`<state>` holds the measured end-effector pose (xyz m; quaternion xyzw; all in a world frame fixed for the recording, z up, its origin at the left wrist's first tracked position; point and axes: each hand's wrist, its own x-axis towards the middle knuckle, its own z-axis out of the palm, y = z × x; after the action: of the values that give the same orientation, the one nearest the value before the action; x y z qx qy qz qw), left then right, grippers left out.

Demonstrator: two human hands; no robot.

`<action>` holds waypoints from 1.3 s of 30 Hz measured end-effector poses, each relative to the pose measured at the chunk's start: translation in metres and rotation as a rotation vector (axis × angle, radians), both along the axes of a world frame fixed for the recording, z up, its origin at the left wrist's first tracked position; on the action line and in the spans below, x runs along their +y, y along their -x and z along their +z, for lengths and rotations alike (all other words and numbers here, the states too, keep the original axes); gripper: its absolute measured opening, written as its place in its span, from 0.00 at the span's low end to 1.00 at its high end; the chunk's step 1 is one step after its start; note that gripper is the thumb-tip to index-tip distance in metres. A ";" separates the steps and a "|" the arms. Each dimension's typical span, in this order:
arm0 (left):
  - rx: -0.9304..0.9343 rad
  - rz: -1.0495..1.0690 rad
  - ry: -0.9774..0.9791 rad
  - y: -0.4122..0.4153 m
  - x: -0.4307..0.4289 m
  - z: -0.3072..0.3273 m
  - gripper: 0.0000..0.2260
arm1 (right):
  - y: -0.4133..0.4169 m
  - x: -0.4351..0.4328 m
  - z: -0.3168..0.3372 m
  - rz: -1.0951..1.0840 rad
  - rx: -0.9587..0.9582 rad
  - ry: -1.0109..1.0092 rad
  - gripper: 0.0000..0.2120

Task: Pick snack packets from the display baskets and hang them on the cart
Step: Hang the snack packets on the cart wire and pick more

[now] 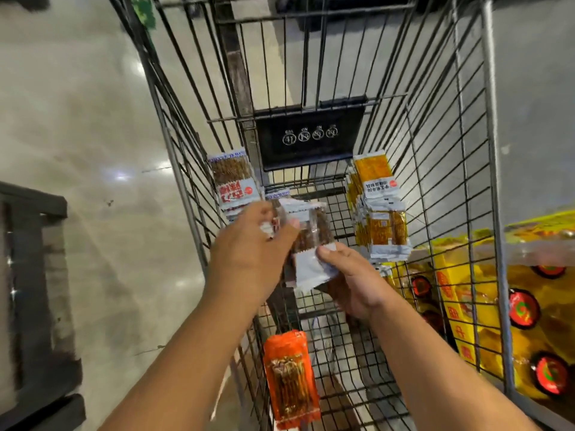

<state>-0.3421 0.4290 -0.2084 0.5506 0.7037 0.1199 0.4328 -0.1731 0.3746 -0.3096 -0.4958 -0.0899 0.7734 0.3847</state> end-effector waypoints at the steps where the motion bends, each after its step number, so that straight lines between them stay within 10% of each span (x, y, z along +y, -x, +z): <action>1: 0.062 -0.003 -0.132 0.009 0.005 0.008 0.13 | 0.000 0.002 -0.007 -0.023 -0.031 0.026 0.06; 5: 0.266 0.171 -0.528 0.048 0.038 0.005 0.19 | -0.002 0.012 -0.038 -0.010 -0.290 0.145 0.06; 8: 0.141 0.331 -0.286 0.054 0.056 -0.011 0.32 | -0.004 0.022 -0.059 0.011 -0.471 0.256 0.09; 12: 0.016 0.433 -0.205 0.055 0.056 -0.035 0.13 | -0.012 0.040 -0.108 0.099 -0.631 0.269 0.35; 15: -0.086 0.490 -0.206 0.058 0.055 -0.040 0.06 | 0.002 0.064 -0.102 0.234 -0.768 0.234 0.16; 25: -0.233 0.524 -0.204 0.060 0.056 -0.046 0.25 | 0.056 0.127 -0.142 0.240 -0.798 0.159 0.10; 34: -0.154 0.458 -0.223 0.058 0.053 -0.043 0.32 | 0.065 0.141 -0.147 0.567 -0.854 0.292 0.33; 39: -0.159 0.480 -0.221 0.057 0.054 -0.045 0.32 | 0.062 0.132 -0.148 0.582 -0.853 0.231 0.20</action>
<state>-0.3990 0.4834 -0.2529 0.4009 0.7604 0.3380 0.3831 -0.2346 0.5067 -0.4575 -0.7601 -0.2868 0.5825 0.0262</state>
